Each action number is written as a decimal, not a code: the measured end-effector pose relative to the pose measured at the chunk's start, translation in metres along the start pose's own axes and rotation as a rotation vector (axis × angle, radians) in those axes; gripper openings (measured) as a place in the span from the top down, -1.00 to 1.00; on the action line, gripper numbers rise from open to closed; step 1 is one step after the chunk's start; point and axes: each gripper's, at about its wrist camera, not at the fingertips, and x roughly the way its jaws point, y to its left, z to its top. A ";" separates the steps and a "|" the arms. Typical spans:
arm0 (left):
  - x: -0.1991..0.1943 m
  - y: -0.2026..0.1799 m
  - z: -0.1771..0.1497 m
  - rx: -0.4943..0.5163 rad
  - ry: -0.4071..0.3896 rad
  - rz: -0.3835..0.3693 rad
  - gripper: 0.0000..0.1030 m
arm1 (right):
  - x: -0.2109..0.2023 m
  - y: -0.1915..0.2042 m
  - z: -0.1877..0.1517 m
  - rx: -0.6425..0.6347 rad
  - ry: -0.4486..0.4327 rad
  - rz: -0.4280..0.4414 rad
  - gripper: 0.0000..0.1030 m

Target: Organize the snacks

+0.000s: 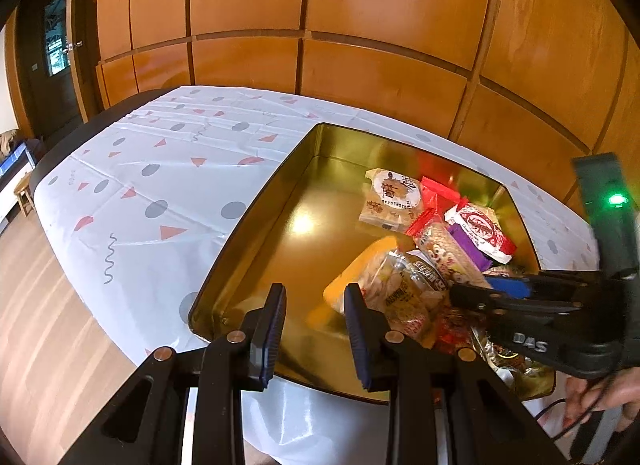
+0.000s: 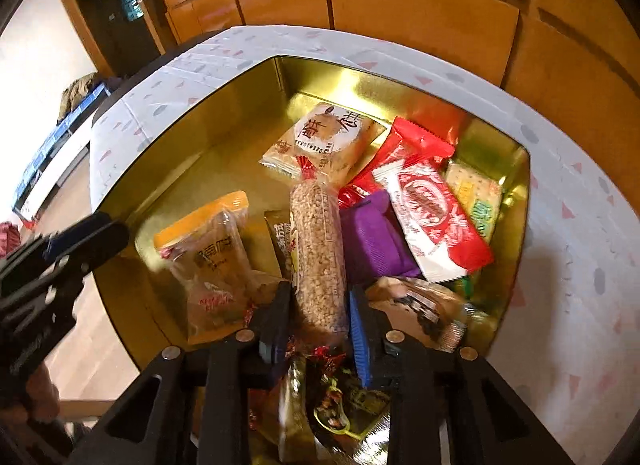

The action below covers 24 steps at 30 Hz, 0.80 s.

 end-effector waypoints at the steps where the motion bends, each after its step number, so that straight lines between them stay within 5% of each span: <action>1: 0.000 0.001 0.000 0.000 0.000 0.001 0.42 | 0.003 -0.001 0.001 0.007 0.000 -0.002 0.47; 10: -0.003 0.000 0.002 -0.002 -0.009 0.007 0.42 | 0.016 -0.002 -0.003 0.064 0.036 0.015 0.47; 15: -0.005 -0.001 0.000 0.000 -0.013 0.005 0.42 | -0.008 0.002 -0.008 0.054 -0.030 -0.011 0.35; 18: -0.004 -0.002 -0.001 0.000 -0.009 0.001 0.42 | -0.015 0.005 -0.013 0.035 -0.056 -0.029 0.51; 24: -0.009 -0.007 -0.001 0.017 -0.017 0.006 0.41 | -0.004 0.013 -0.013 -0.002 -0.049 -0.070 0.51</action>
